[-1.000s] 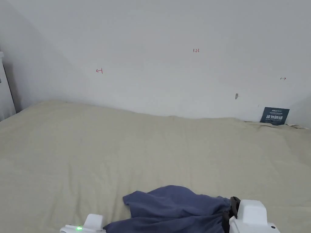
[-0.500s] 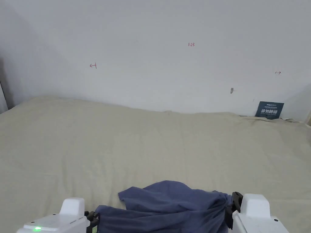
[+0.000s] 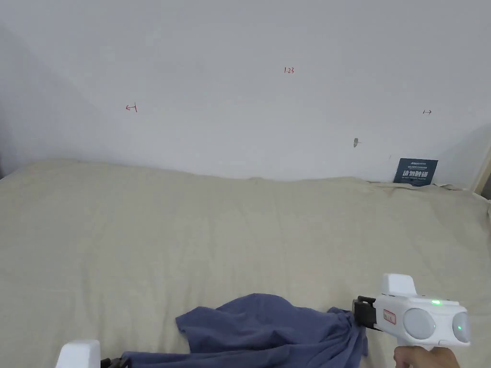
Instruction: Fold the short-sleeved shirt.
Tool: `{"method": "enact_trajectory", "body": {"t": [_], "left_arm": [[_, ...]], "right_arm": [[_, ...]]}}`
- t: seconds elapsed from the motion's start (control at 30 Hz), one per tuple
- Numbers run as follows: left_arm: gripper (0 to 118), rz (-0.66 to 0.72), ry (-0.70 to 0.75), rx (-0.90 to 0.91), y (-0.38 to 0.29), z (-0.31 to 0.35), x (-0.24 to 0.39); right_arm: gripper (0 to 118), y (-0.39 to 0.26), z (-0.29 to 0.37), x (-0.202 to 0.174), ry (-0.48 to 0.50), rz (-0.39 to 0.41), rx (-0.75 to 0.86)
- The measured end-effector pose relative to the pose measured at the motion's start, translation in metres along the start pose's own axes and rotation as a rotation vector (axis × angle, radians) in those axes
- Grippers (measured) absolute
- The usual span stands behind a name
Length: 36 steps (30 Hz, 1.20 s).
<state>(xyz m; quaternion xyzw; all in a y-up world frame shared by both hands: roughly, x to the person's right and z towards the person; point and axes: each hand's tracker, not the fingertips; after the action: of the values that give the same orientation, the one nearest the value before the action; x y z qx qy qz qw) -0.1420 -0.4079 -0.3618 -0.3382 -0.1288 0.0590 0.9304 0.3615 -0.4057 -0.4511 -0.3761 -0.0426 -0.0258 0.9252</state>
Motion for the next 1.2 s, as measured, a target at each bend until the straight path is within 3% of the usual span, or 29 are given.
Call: {"method": "enact_trajectory", "body": {"t": [0.1, 0.2, 0.4, 0.57, 0.7, 0.73, 0.77, 1.03, 1.2], "left_arm": [[0, 0.002, 0.009, -0.005, -0.001, -0.006, -0.003], [0, 0.009, 0.014, -0.013, -0.004, -0.008, -0.003], [0, 0.015, 0.028, -0.03, -0.009, -0.008, -0.003], [0, 0.005, 0.035, -0.042, -0.012, -0.012, -0.005], [0, 0.012, 0.036, -0.048, -0.014, -0.016, -0.009], [0, 0.009, 0.04, -0.049, -0.014, -0.017, -0.009], [0, 0.009, 0.042, -0.049, -0.014, -0.018, -0.009], [0, 0.015, 0.05, -0.027, -0.004, -0.019, -0.009], [0, 0.009, 0.057, 0.027, 0.021, -0.007, -0.006]], "right_arm": [[67, 0.002, -0.025, 0.003, 0.032, -0.046, -0.059], [80, 0.0, -0.05, 0.011, 0.007, -0.115, -0.124], [81, -0.021, -0.089, 0.019, -0.045, -0.165, -0.244], [80, -0.035, -0.104, 0.005, -0.009, -0.109, -0.222], [47, -0.035, -0.108, -0.003, 0.014, -0.111, -0.213], [36, -0.033, -0.107, -0.005, 0.005, -0.114, -0.212], [16, -0.032, -0.105, -0.004, 0.022, -0.13, -0.202], [14, -0.034, -0.059, 0.005, 0.076, -0.194, -0.058], [14, -0.021, -0.004, -0.002, 0.062, -0.085, 0.094]]}}
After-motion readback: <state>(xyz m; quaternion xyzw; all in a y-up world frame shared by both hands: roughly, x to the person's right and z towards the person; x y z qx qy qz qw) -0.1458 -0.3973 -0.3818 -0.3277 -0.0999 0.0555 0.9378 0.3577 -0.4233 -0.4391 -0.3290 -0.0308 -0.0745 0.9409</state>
